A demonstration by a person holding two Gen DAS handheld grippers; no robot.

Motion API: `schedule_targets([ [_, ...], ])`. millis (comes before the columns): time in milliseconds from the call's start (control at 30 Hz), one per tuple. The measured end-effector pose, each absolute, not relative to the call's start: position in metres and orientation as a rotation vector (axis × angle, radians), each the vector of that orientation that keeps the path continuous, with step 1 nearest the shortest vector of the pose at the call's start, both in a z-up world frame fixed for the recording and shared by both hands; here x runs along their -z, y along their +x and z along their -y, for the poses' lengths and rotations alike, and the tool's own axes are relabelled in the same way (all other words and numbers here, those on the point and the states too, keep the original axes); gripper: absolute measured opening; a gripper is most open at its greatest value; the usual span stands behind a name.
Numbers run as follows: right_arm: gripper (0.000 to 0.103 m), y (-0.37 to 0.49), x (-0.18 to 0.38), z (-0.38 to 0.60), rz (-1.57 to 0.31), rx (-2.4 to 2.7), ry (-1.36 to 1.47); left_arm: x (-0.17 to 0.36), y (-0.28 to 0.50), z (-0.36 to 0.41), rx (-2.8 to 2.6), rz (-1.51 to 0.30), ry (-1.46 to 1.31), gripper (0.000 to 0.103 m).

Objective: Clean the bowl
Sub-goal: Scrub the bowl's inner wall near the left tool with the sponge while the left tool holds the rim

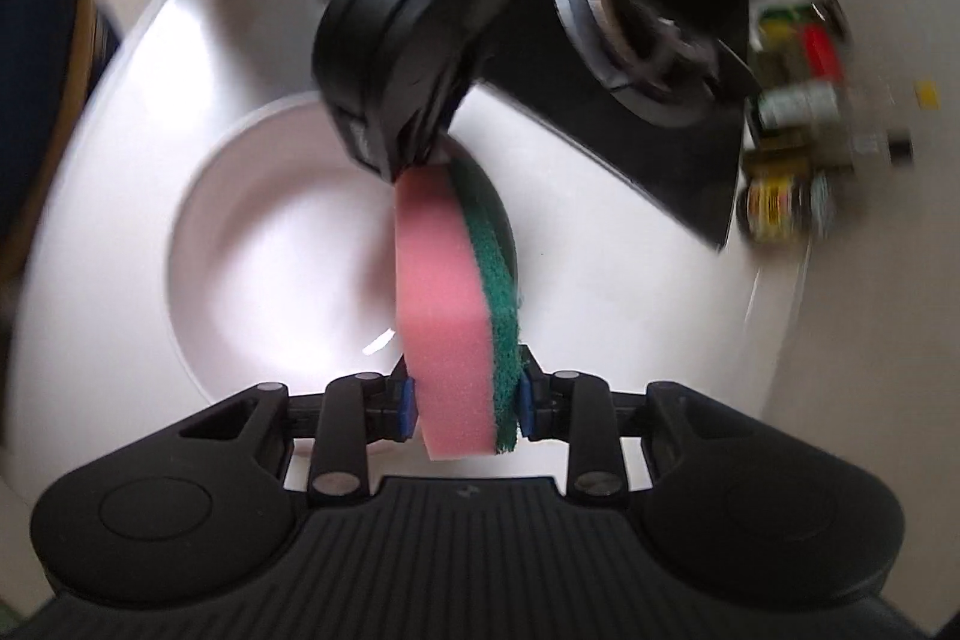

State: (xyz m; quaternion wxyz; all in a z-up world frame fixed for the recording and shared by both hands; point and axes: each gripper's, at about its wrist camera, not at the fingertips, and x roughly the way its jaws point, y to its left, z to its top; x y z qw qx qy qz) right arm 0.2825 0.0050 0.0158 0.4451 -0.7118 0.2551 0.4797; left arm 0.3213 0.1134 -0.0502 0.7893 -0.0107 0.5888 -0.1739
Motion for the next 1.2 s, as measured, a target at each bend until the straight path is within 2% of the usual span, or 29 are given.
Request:
schedule_targets([
  [200, 0.024, 0.25, 0.01, 0.02, -0.537, -1.258, -2.026, 0.051, 0.32, -0.118, 0.381, -1.257, -0.036, 0.007],
  [333, 0.024, 0.239, 0.004, 0.029, -0.561, -1.306, -2.014, 0.049, 0.326, -0.116, 0.368, -1.246, -0.047, 0.004],
  [433, 0.025, 0.24, -0.009, 0.03, -0.702, -1.377, -1.883, 0.048, 0.331, -0.114, 0.375, -1.249, -0.048, 0.006],
  [500, 0.025, 0.253, -0.019, 0.027, -0.83, -1.385, -1.687, 0.048, 0.332, -0.114, 0.375, -1.246, -0.043, 0.006],
  [667, 0.029, 0.289, -0.032, 0.021, -0.846, -1.265, -1.35, 0.048, 0.333, -0.114, 0.367, -1.241, -0.044, 0.005],
  [967, 0.03, 0.295, -0.044, 0.034, -0.914, -1.323, -1.099, 0.047, 0.325, -0.124, 0.35, -1.239, -0.074, 0.004],
  [1200, 0.03, 0.303, -0.055, 0.049, -1.126, -1.254, -0.75, 0.045, 0.322, -0.12, 0.335, -1.228, -0.043, 0.004],
])
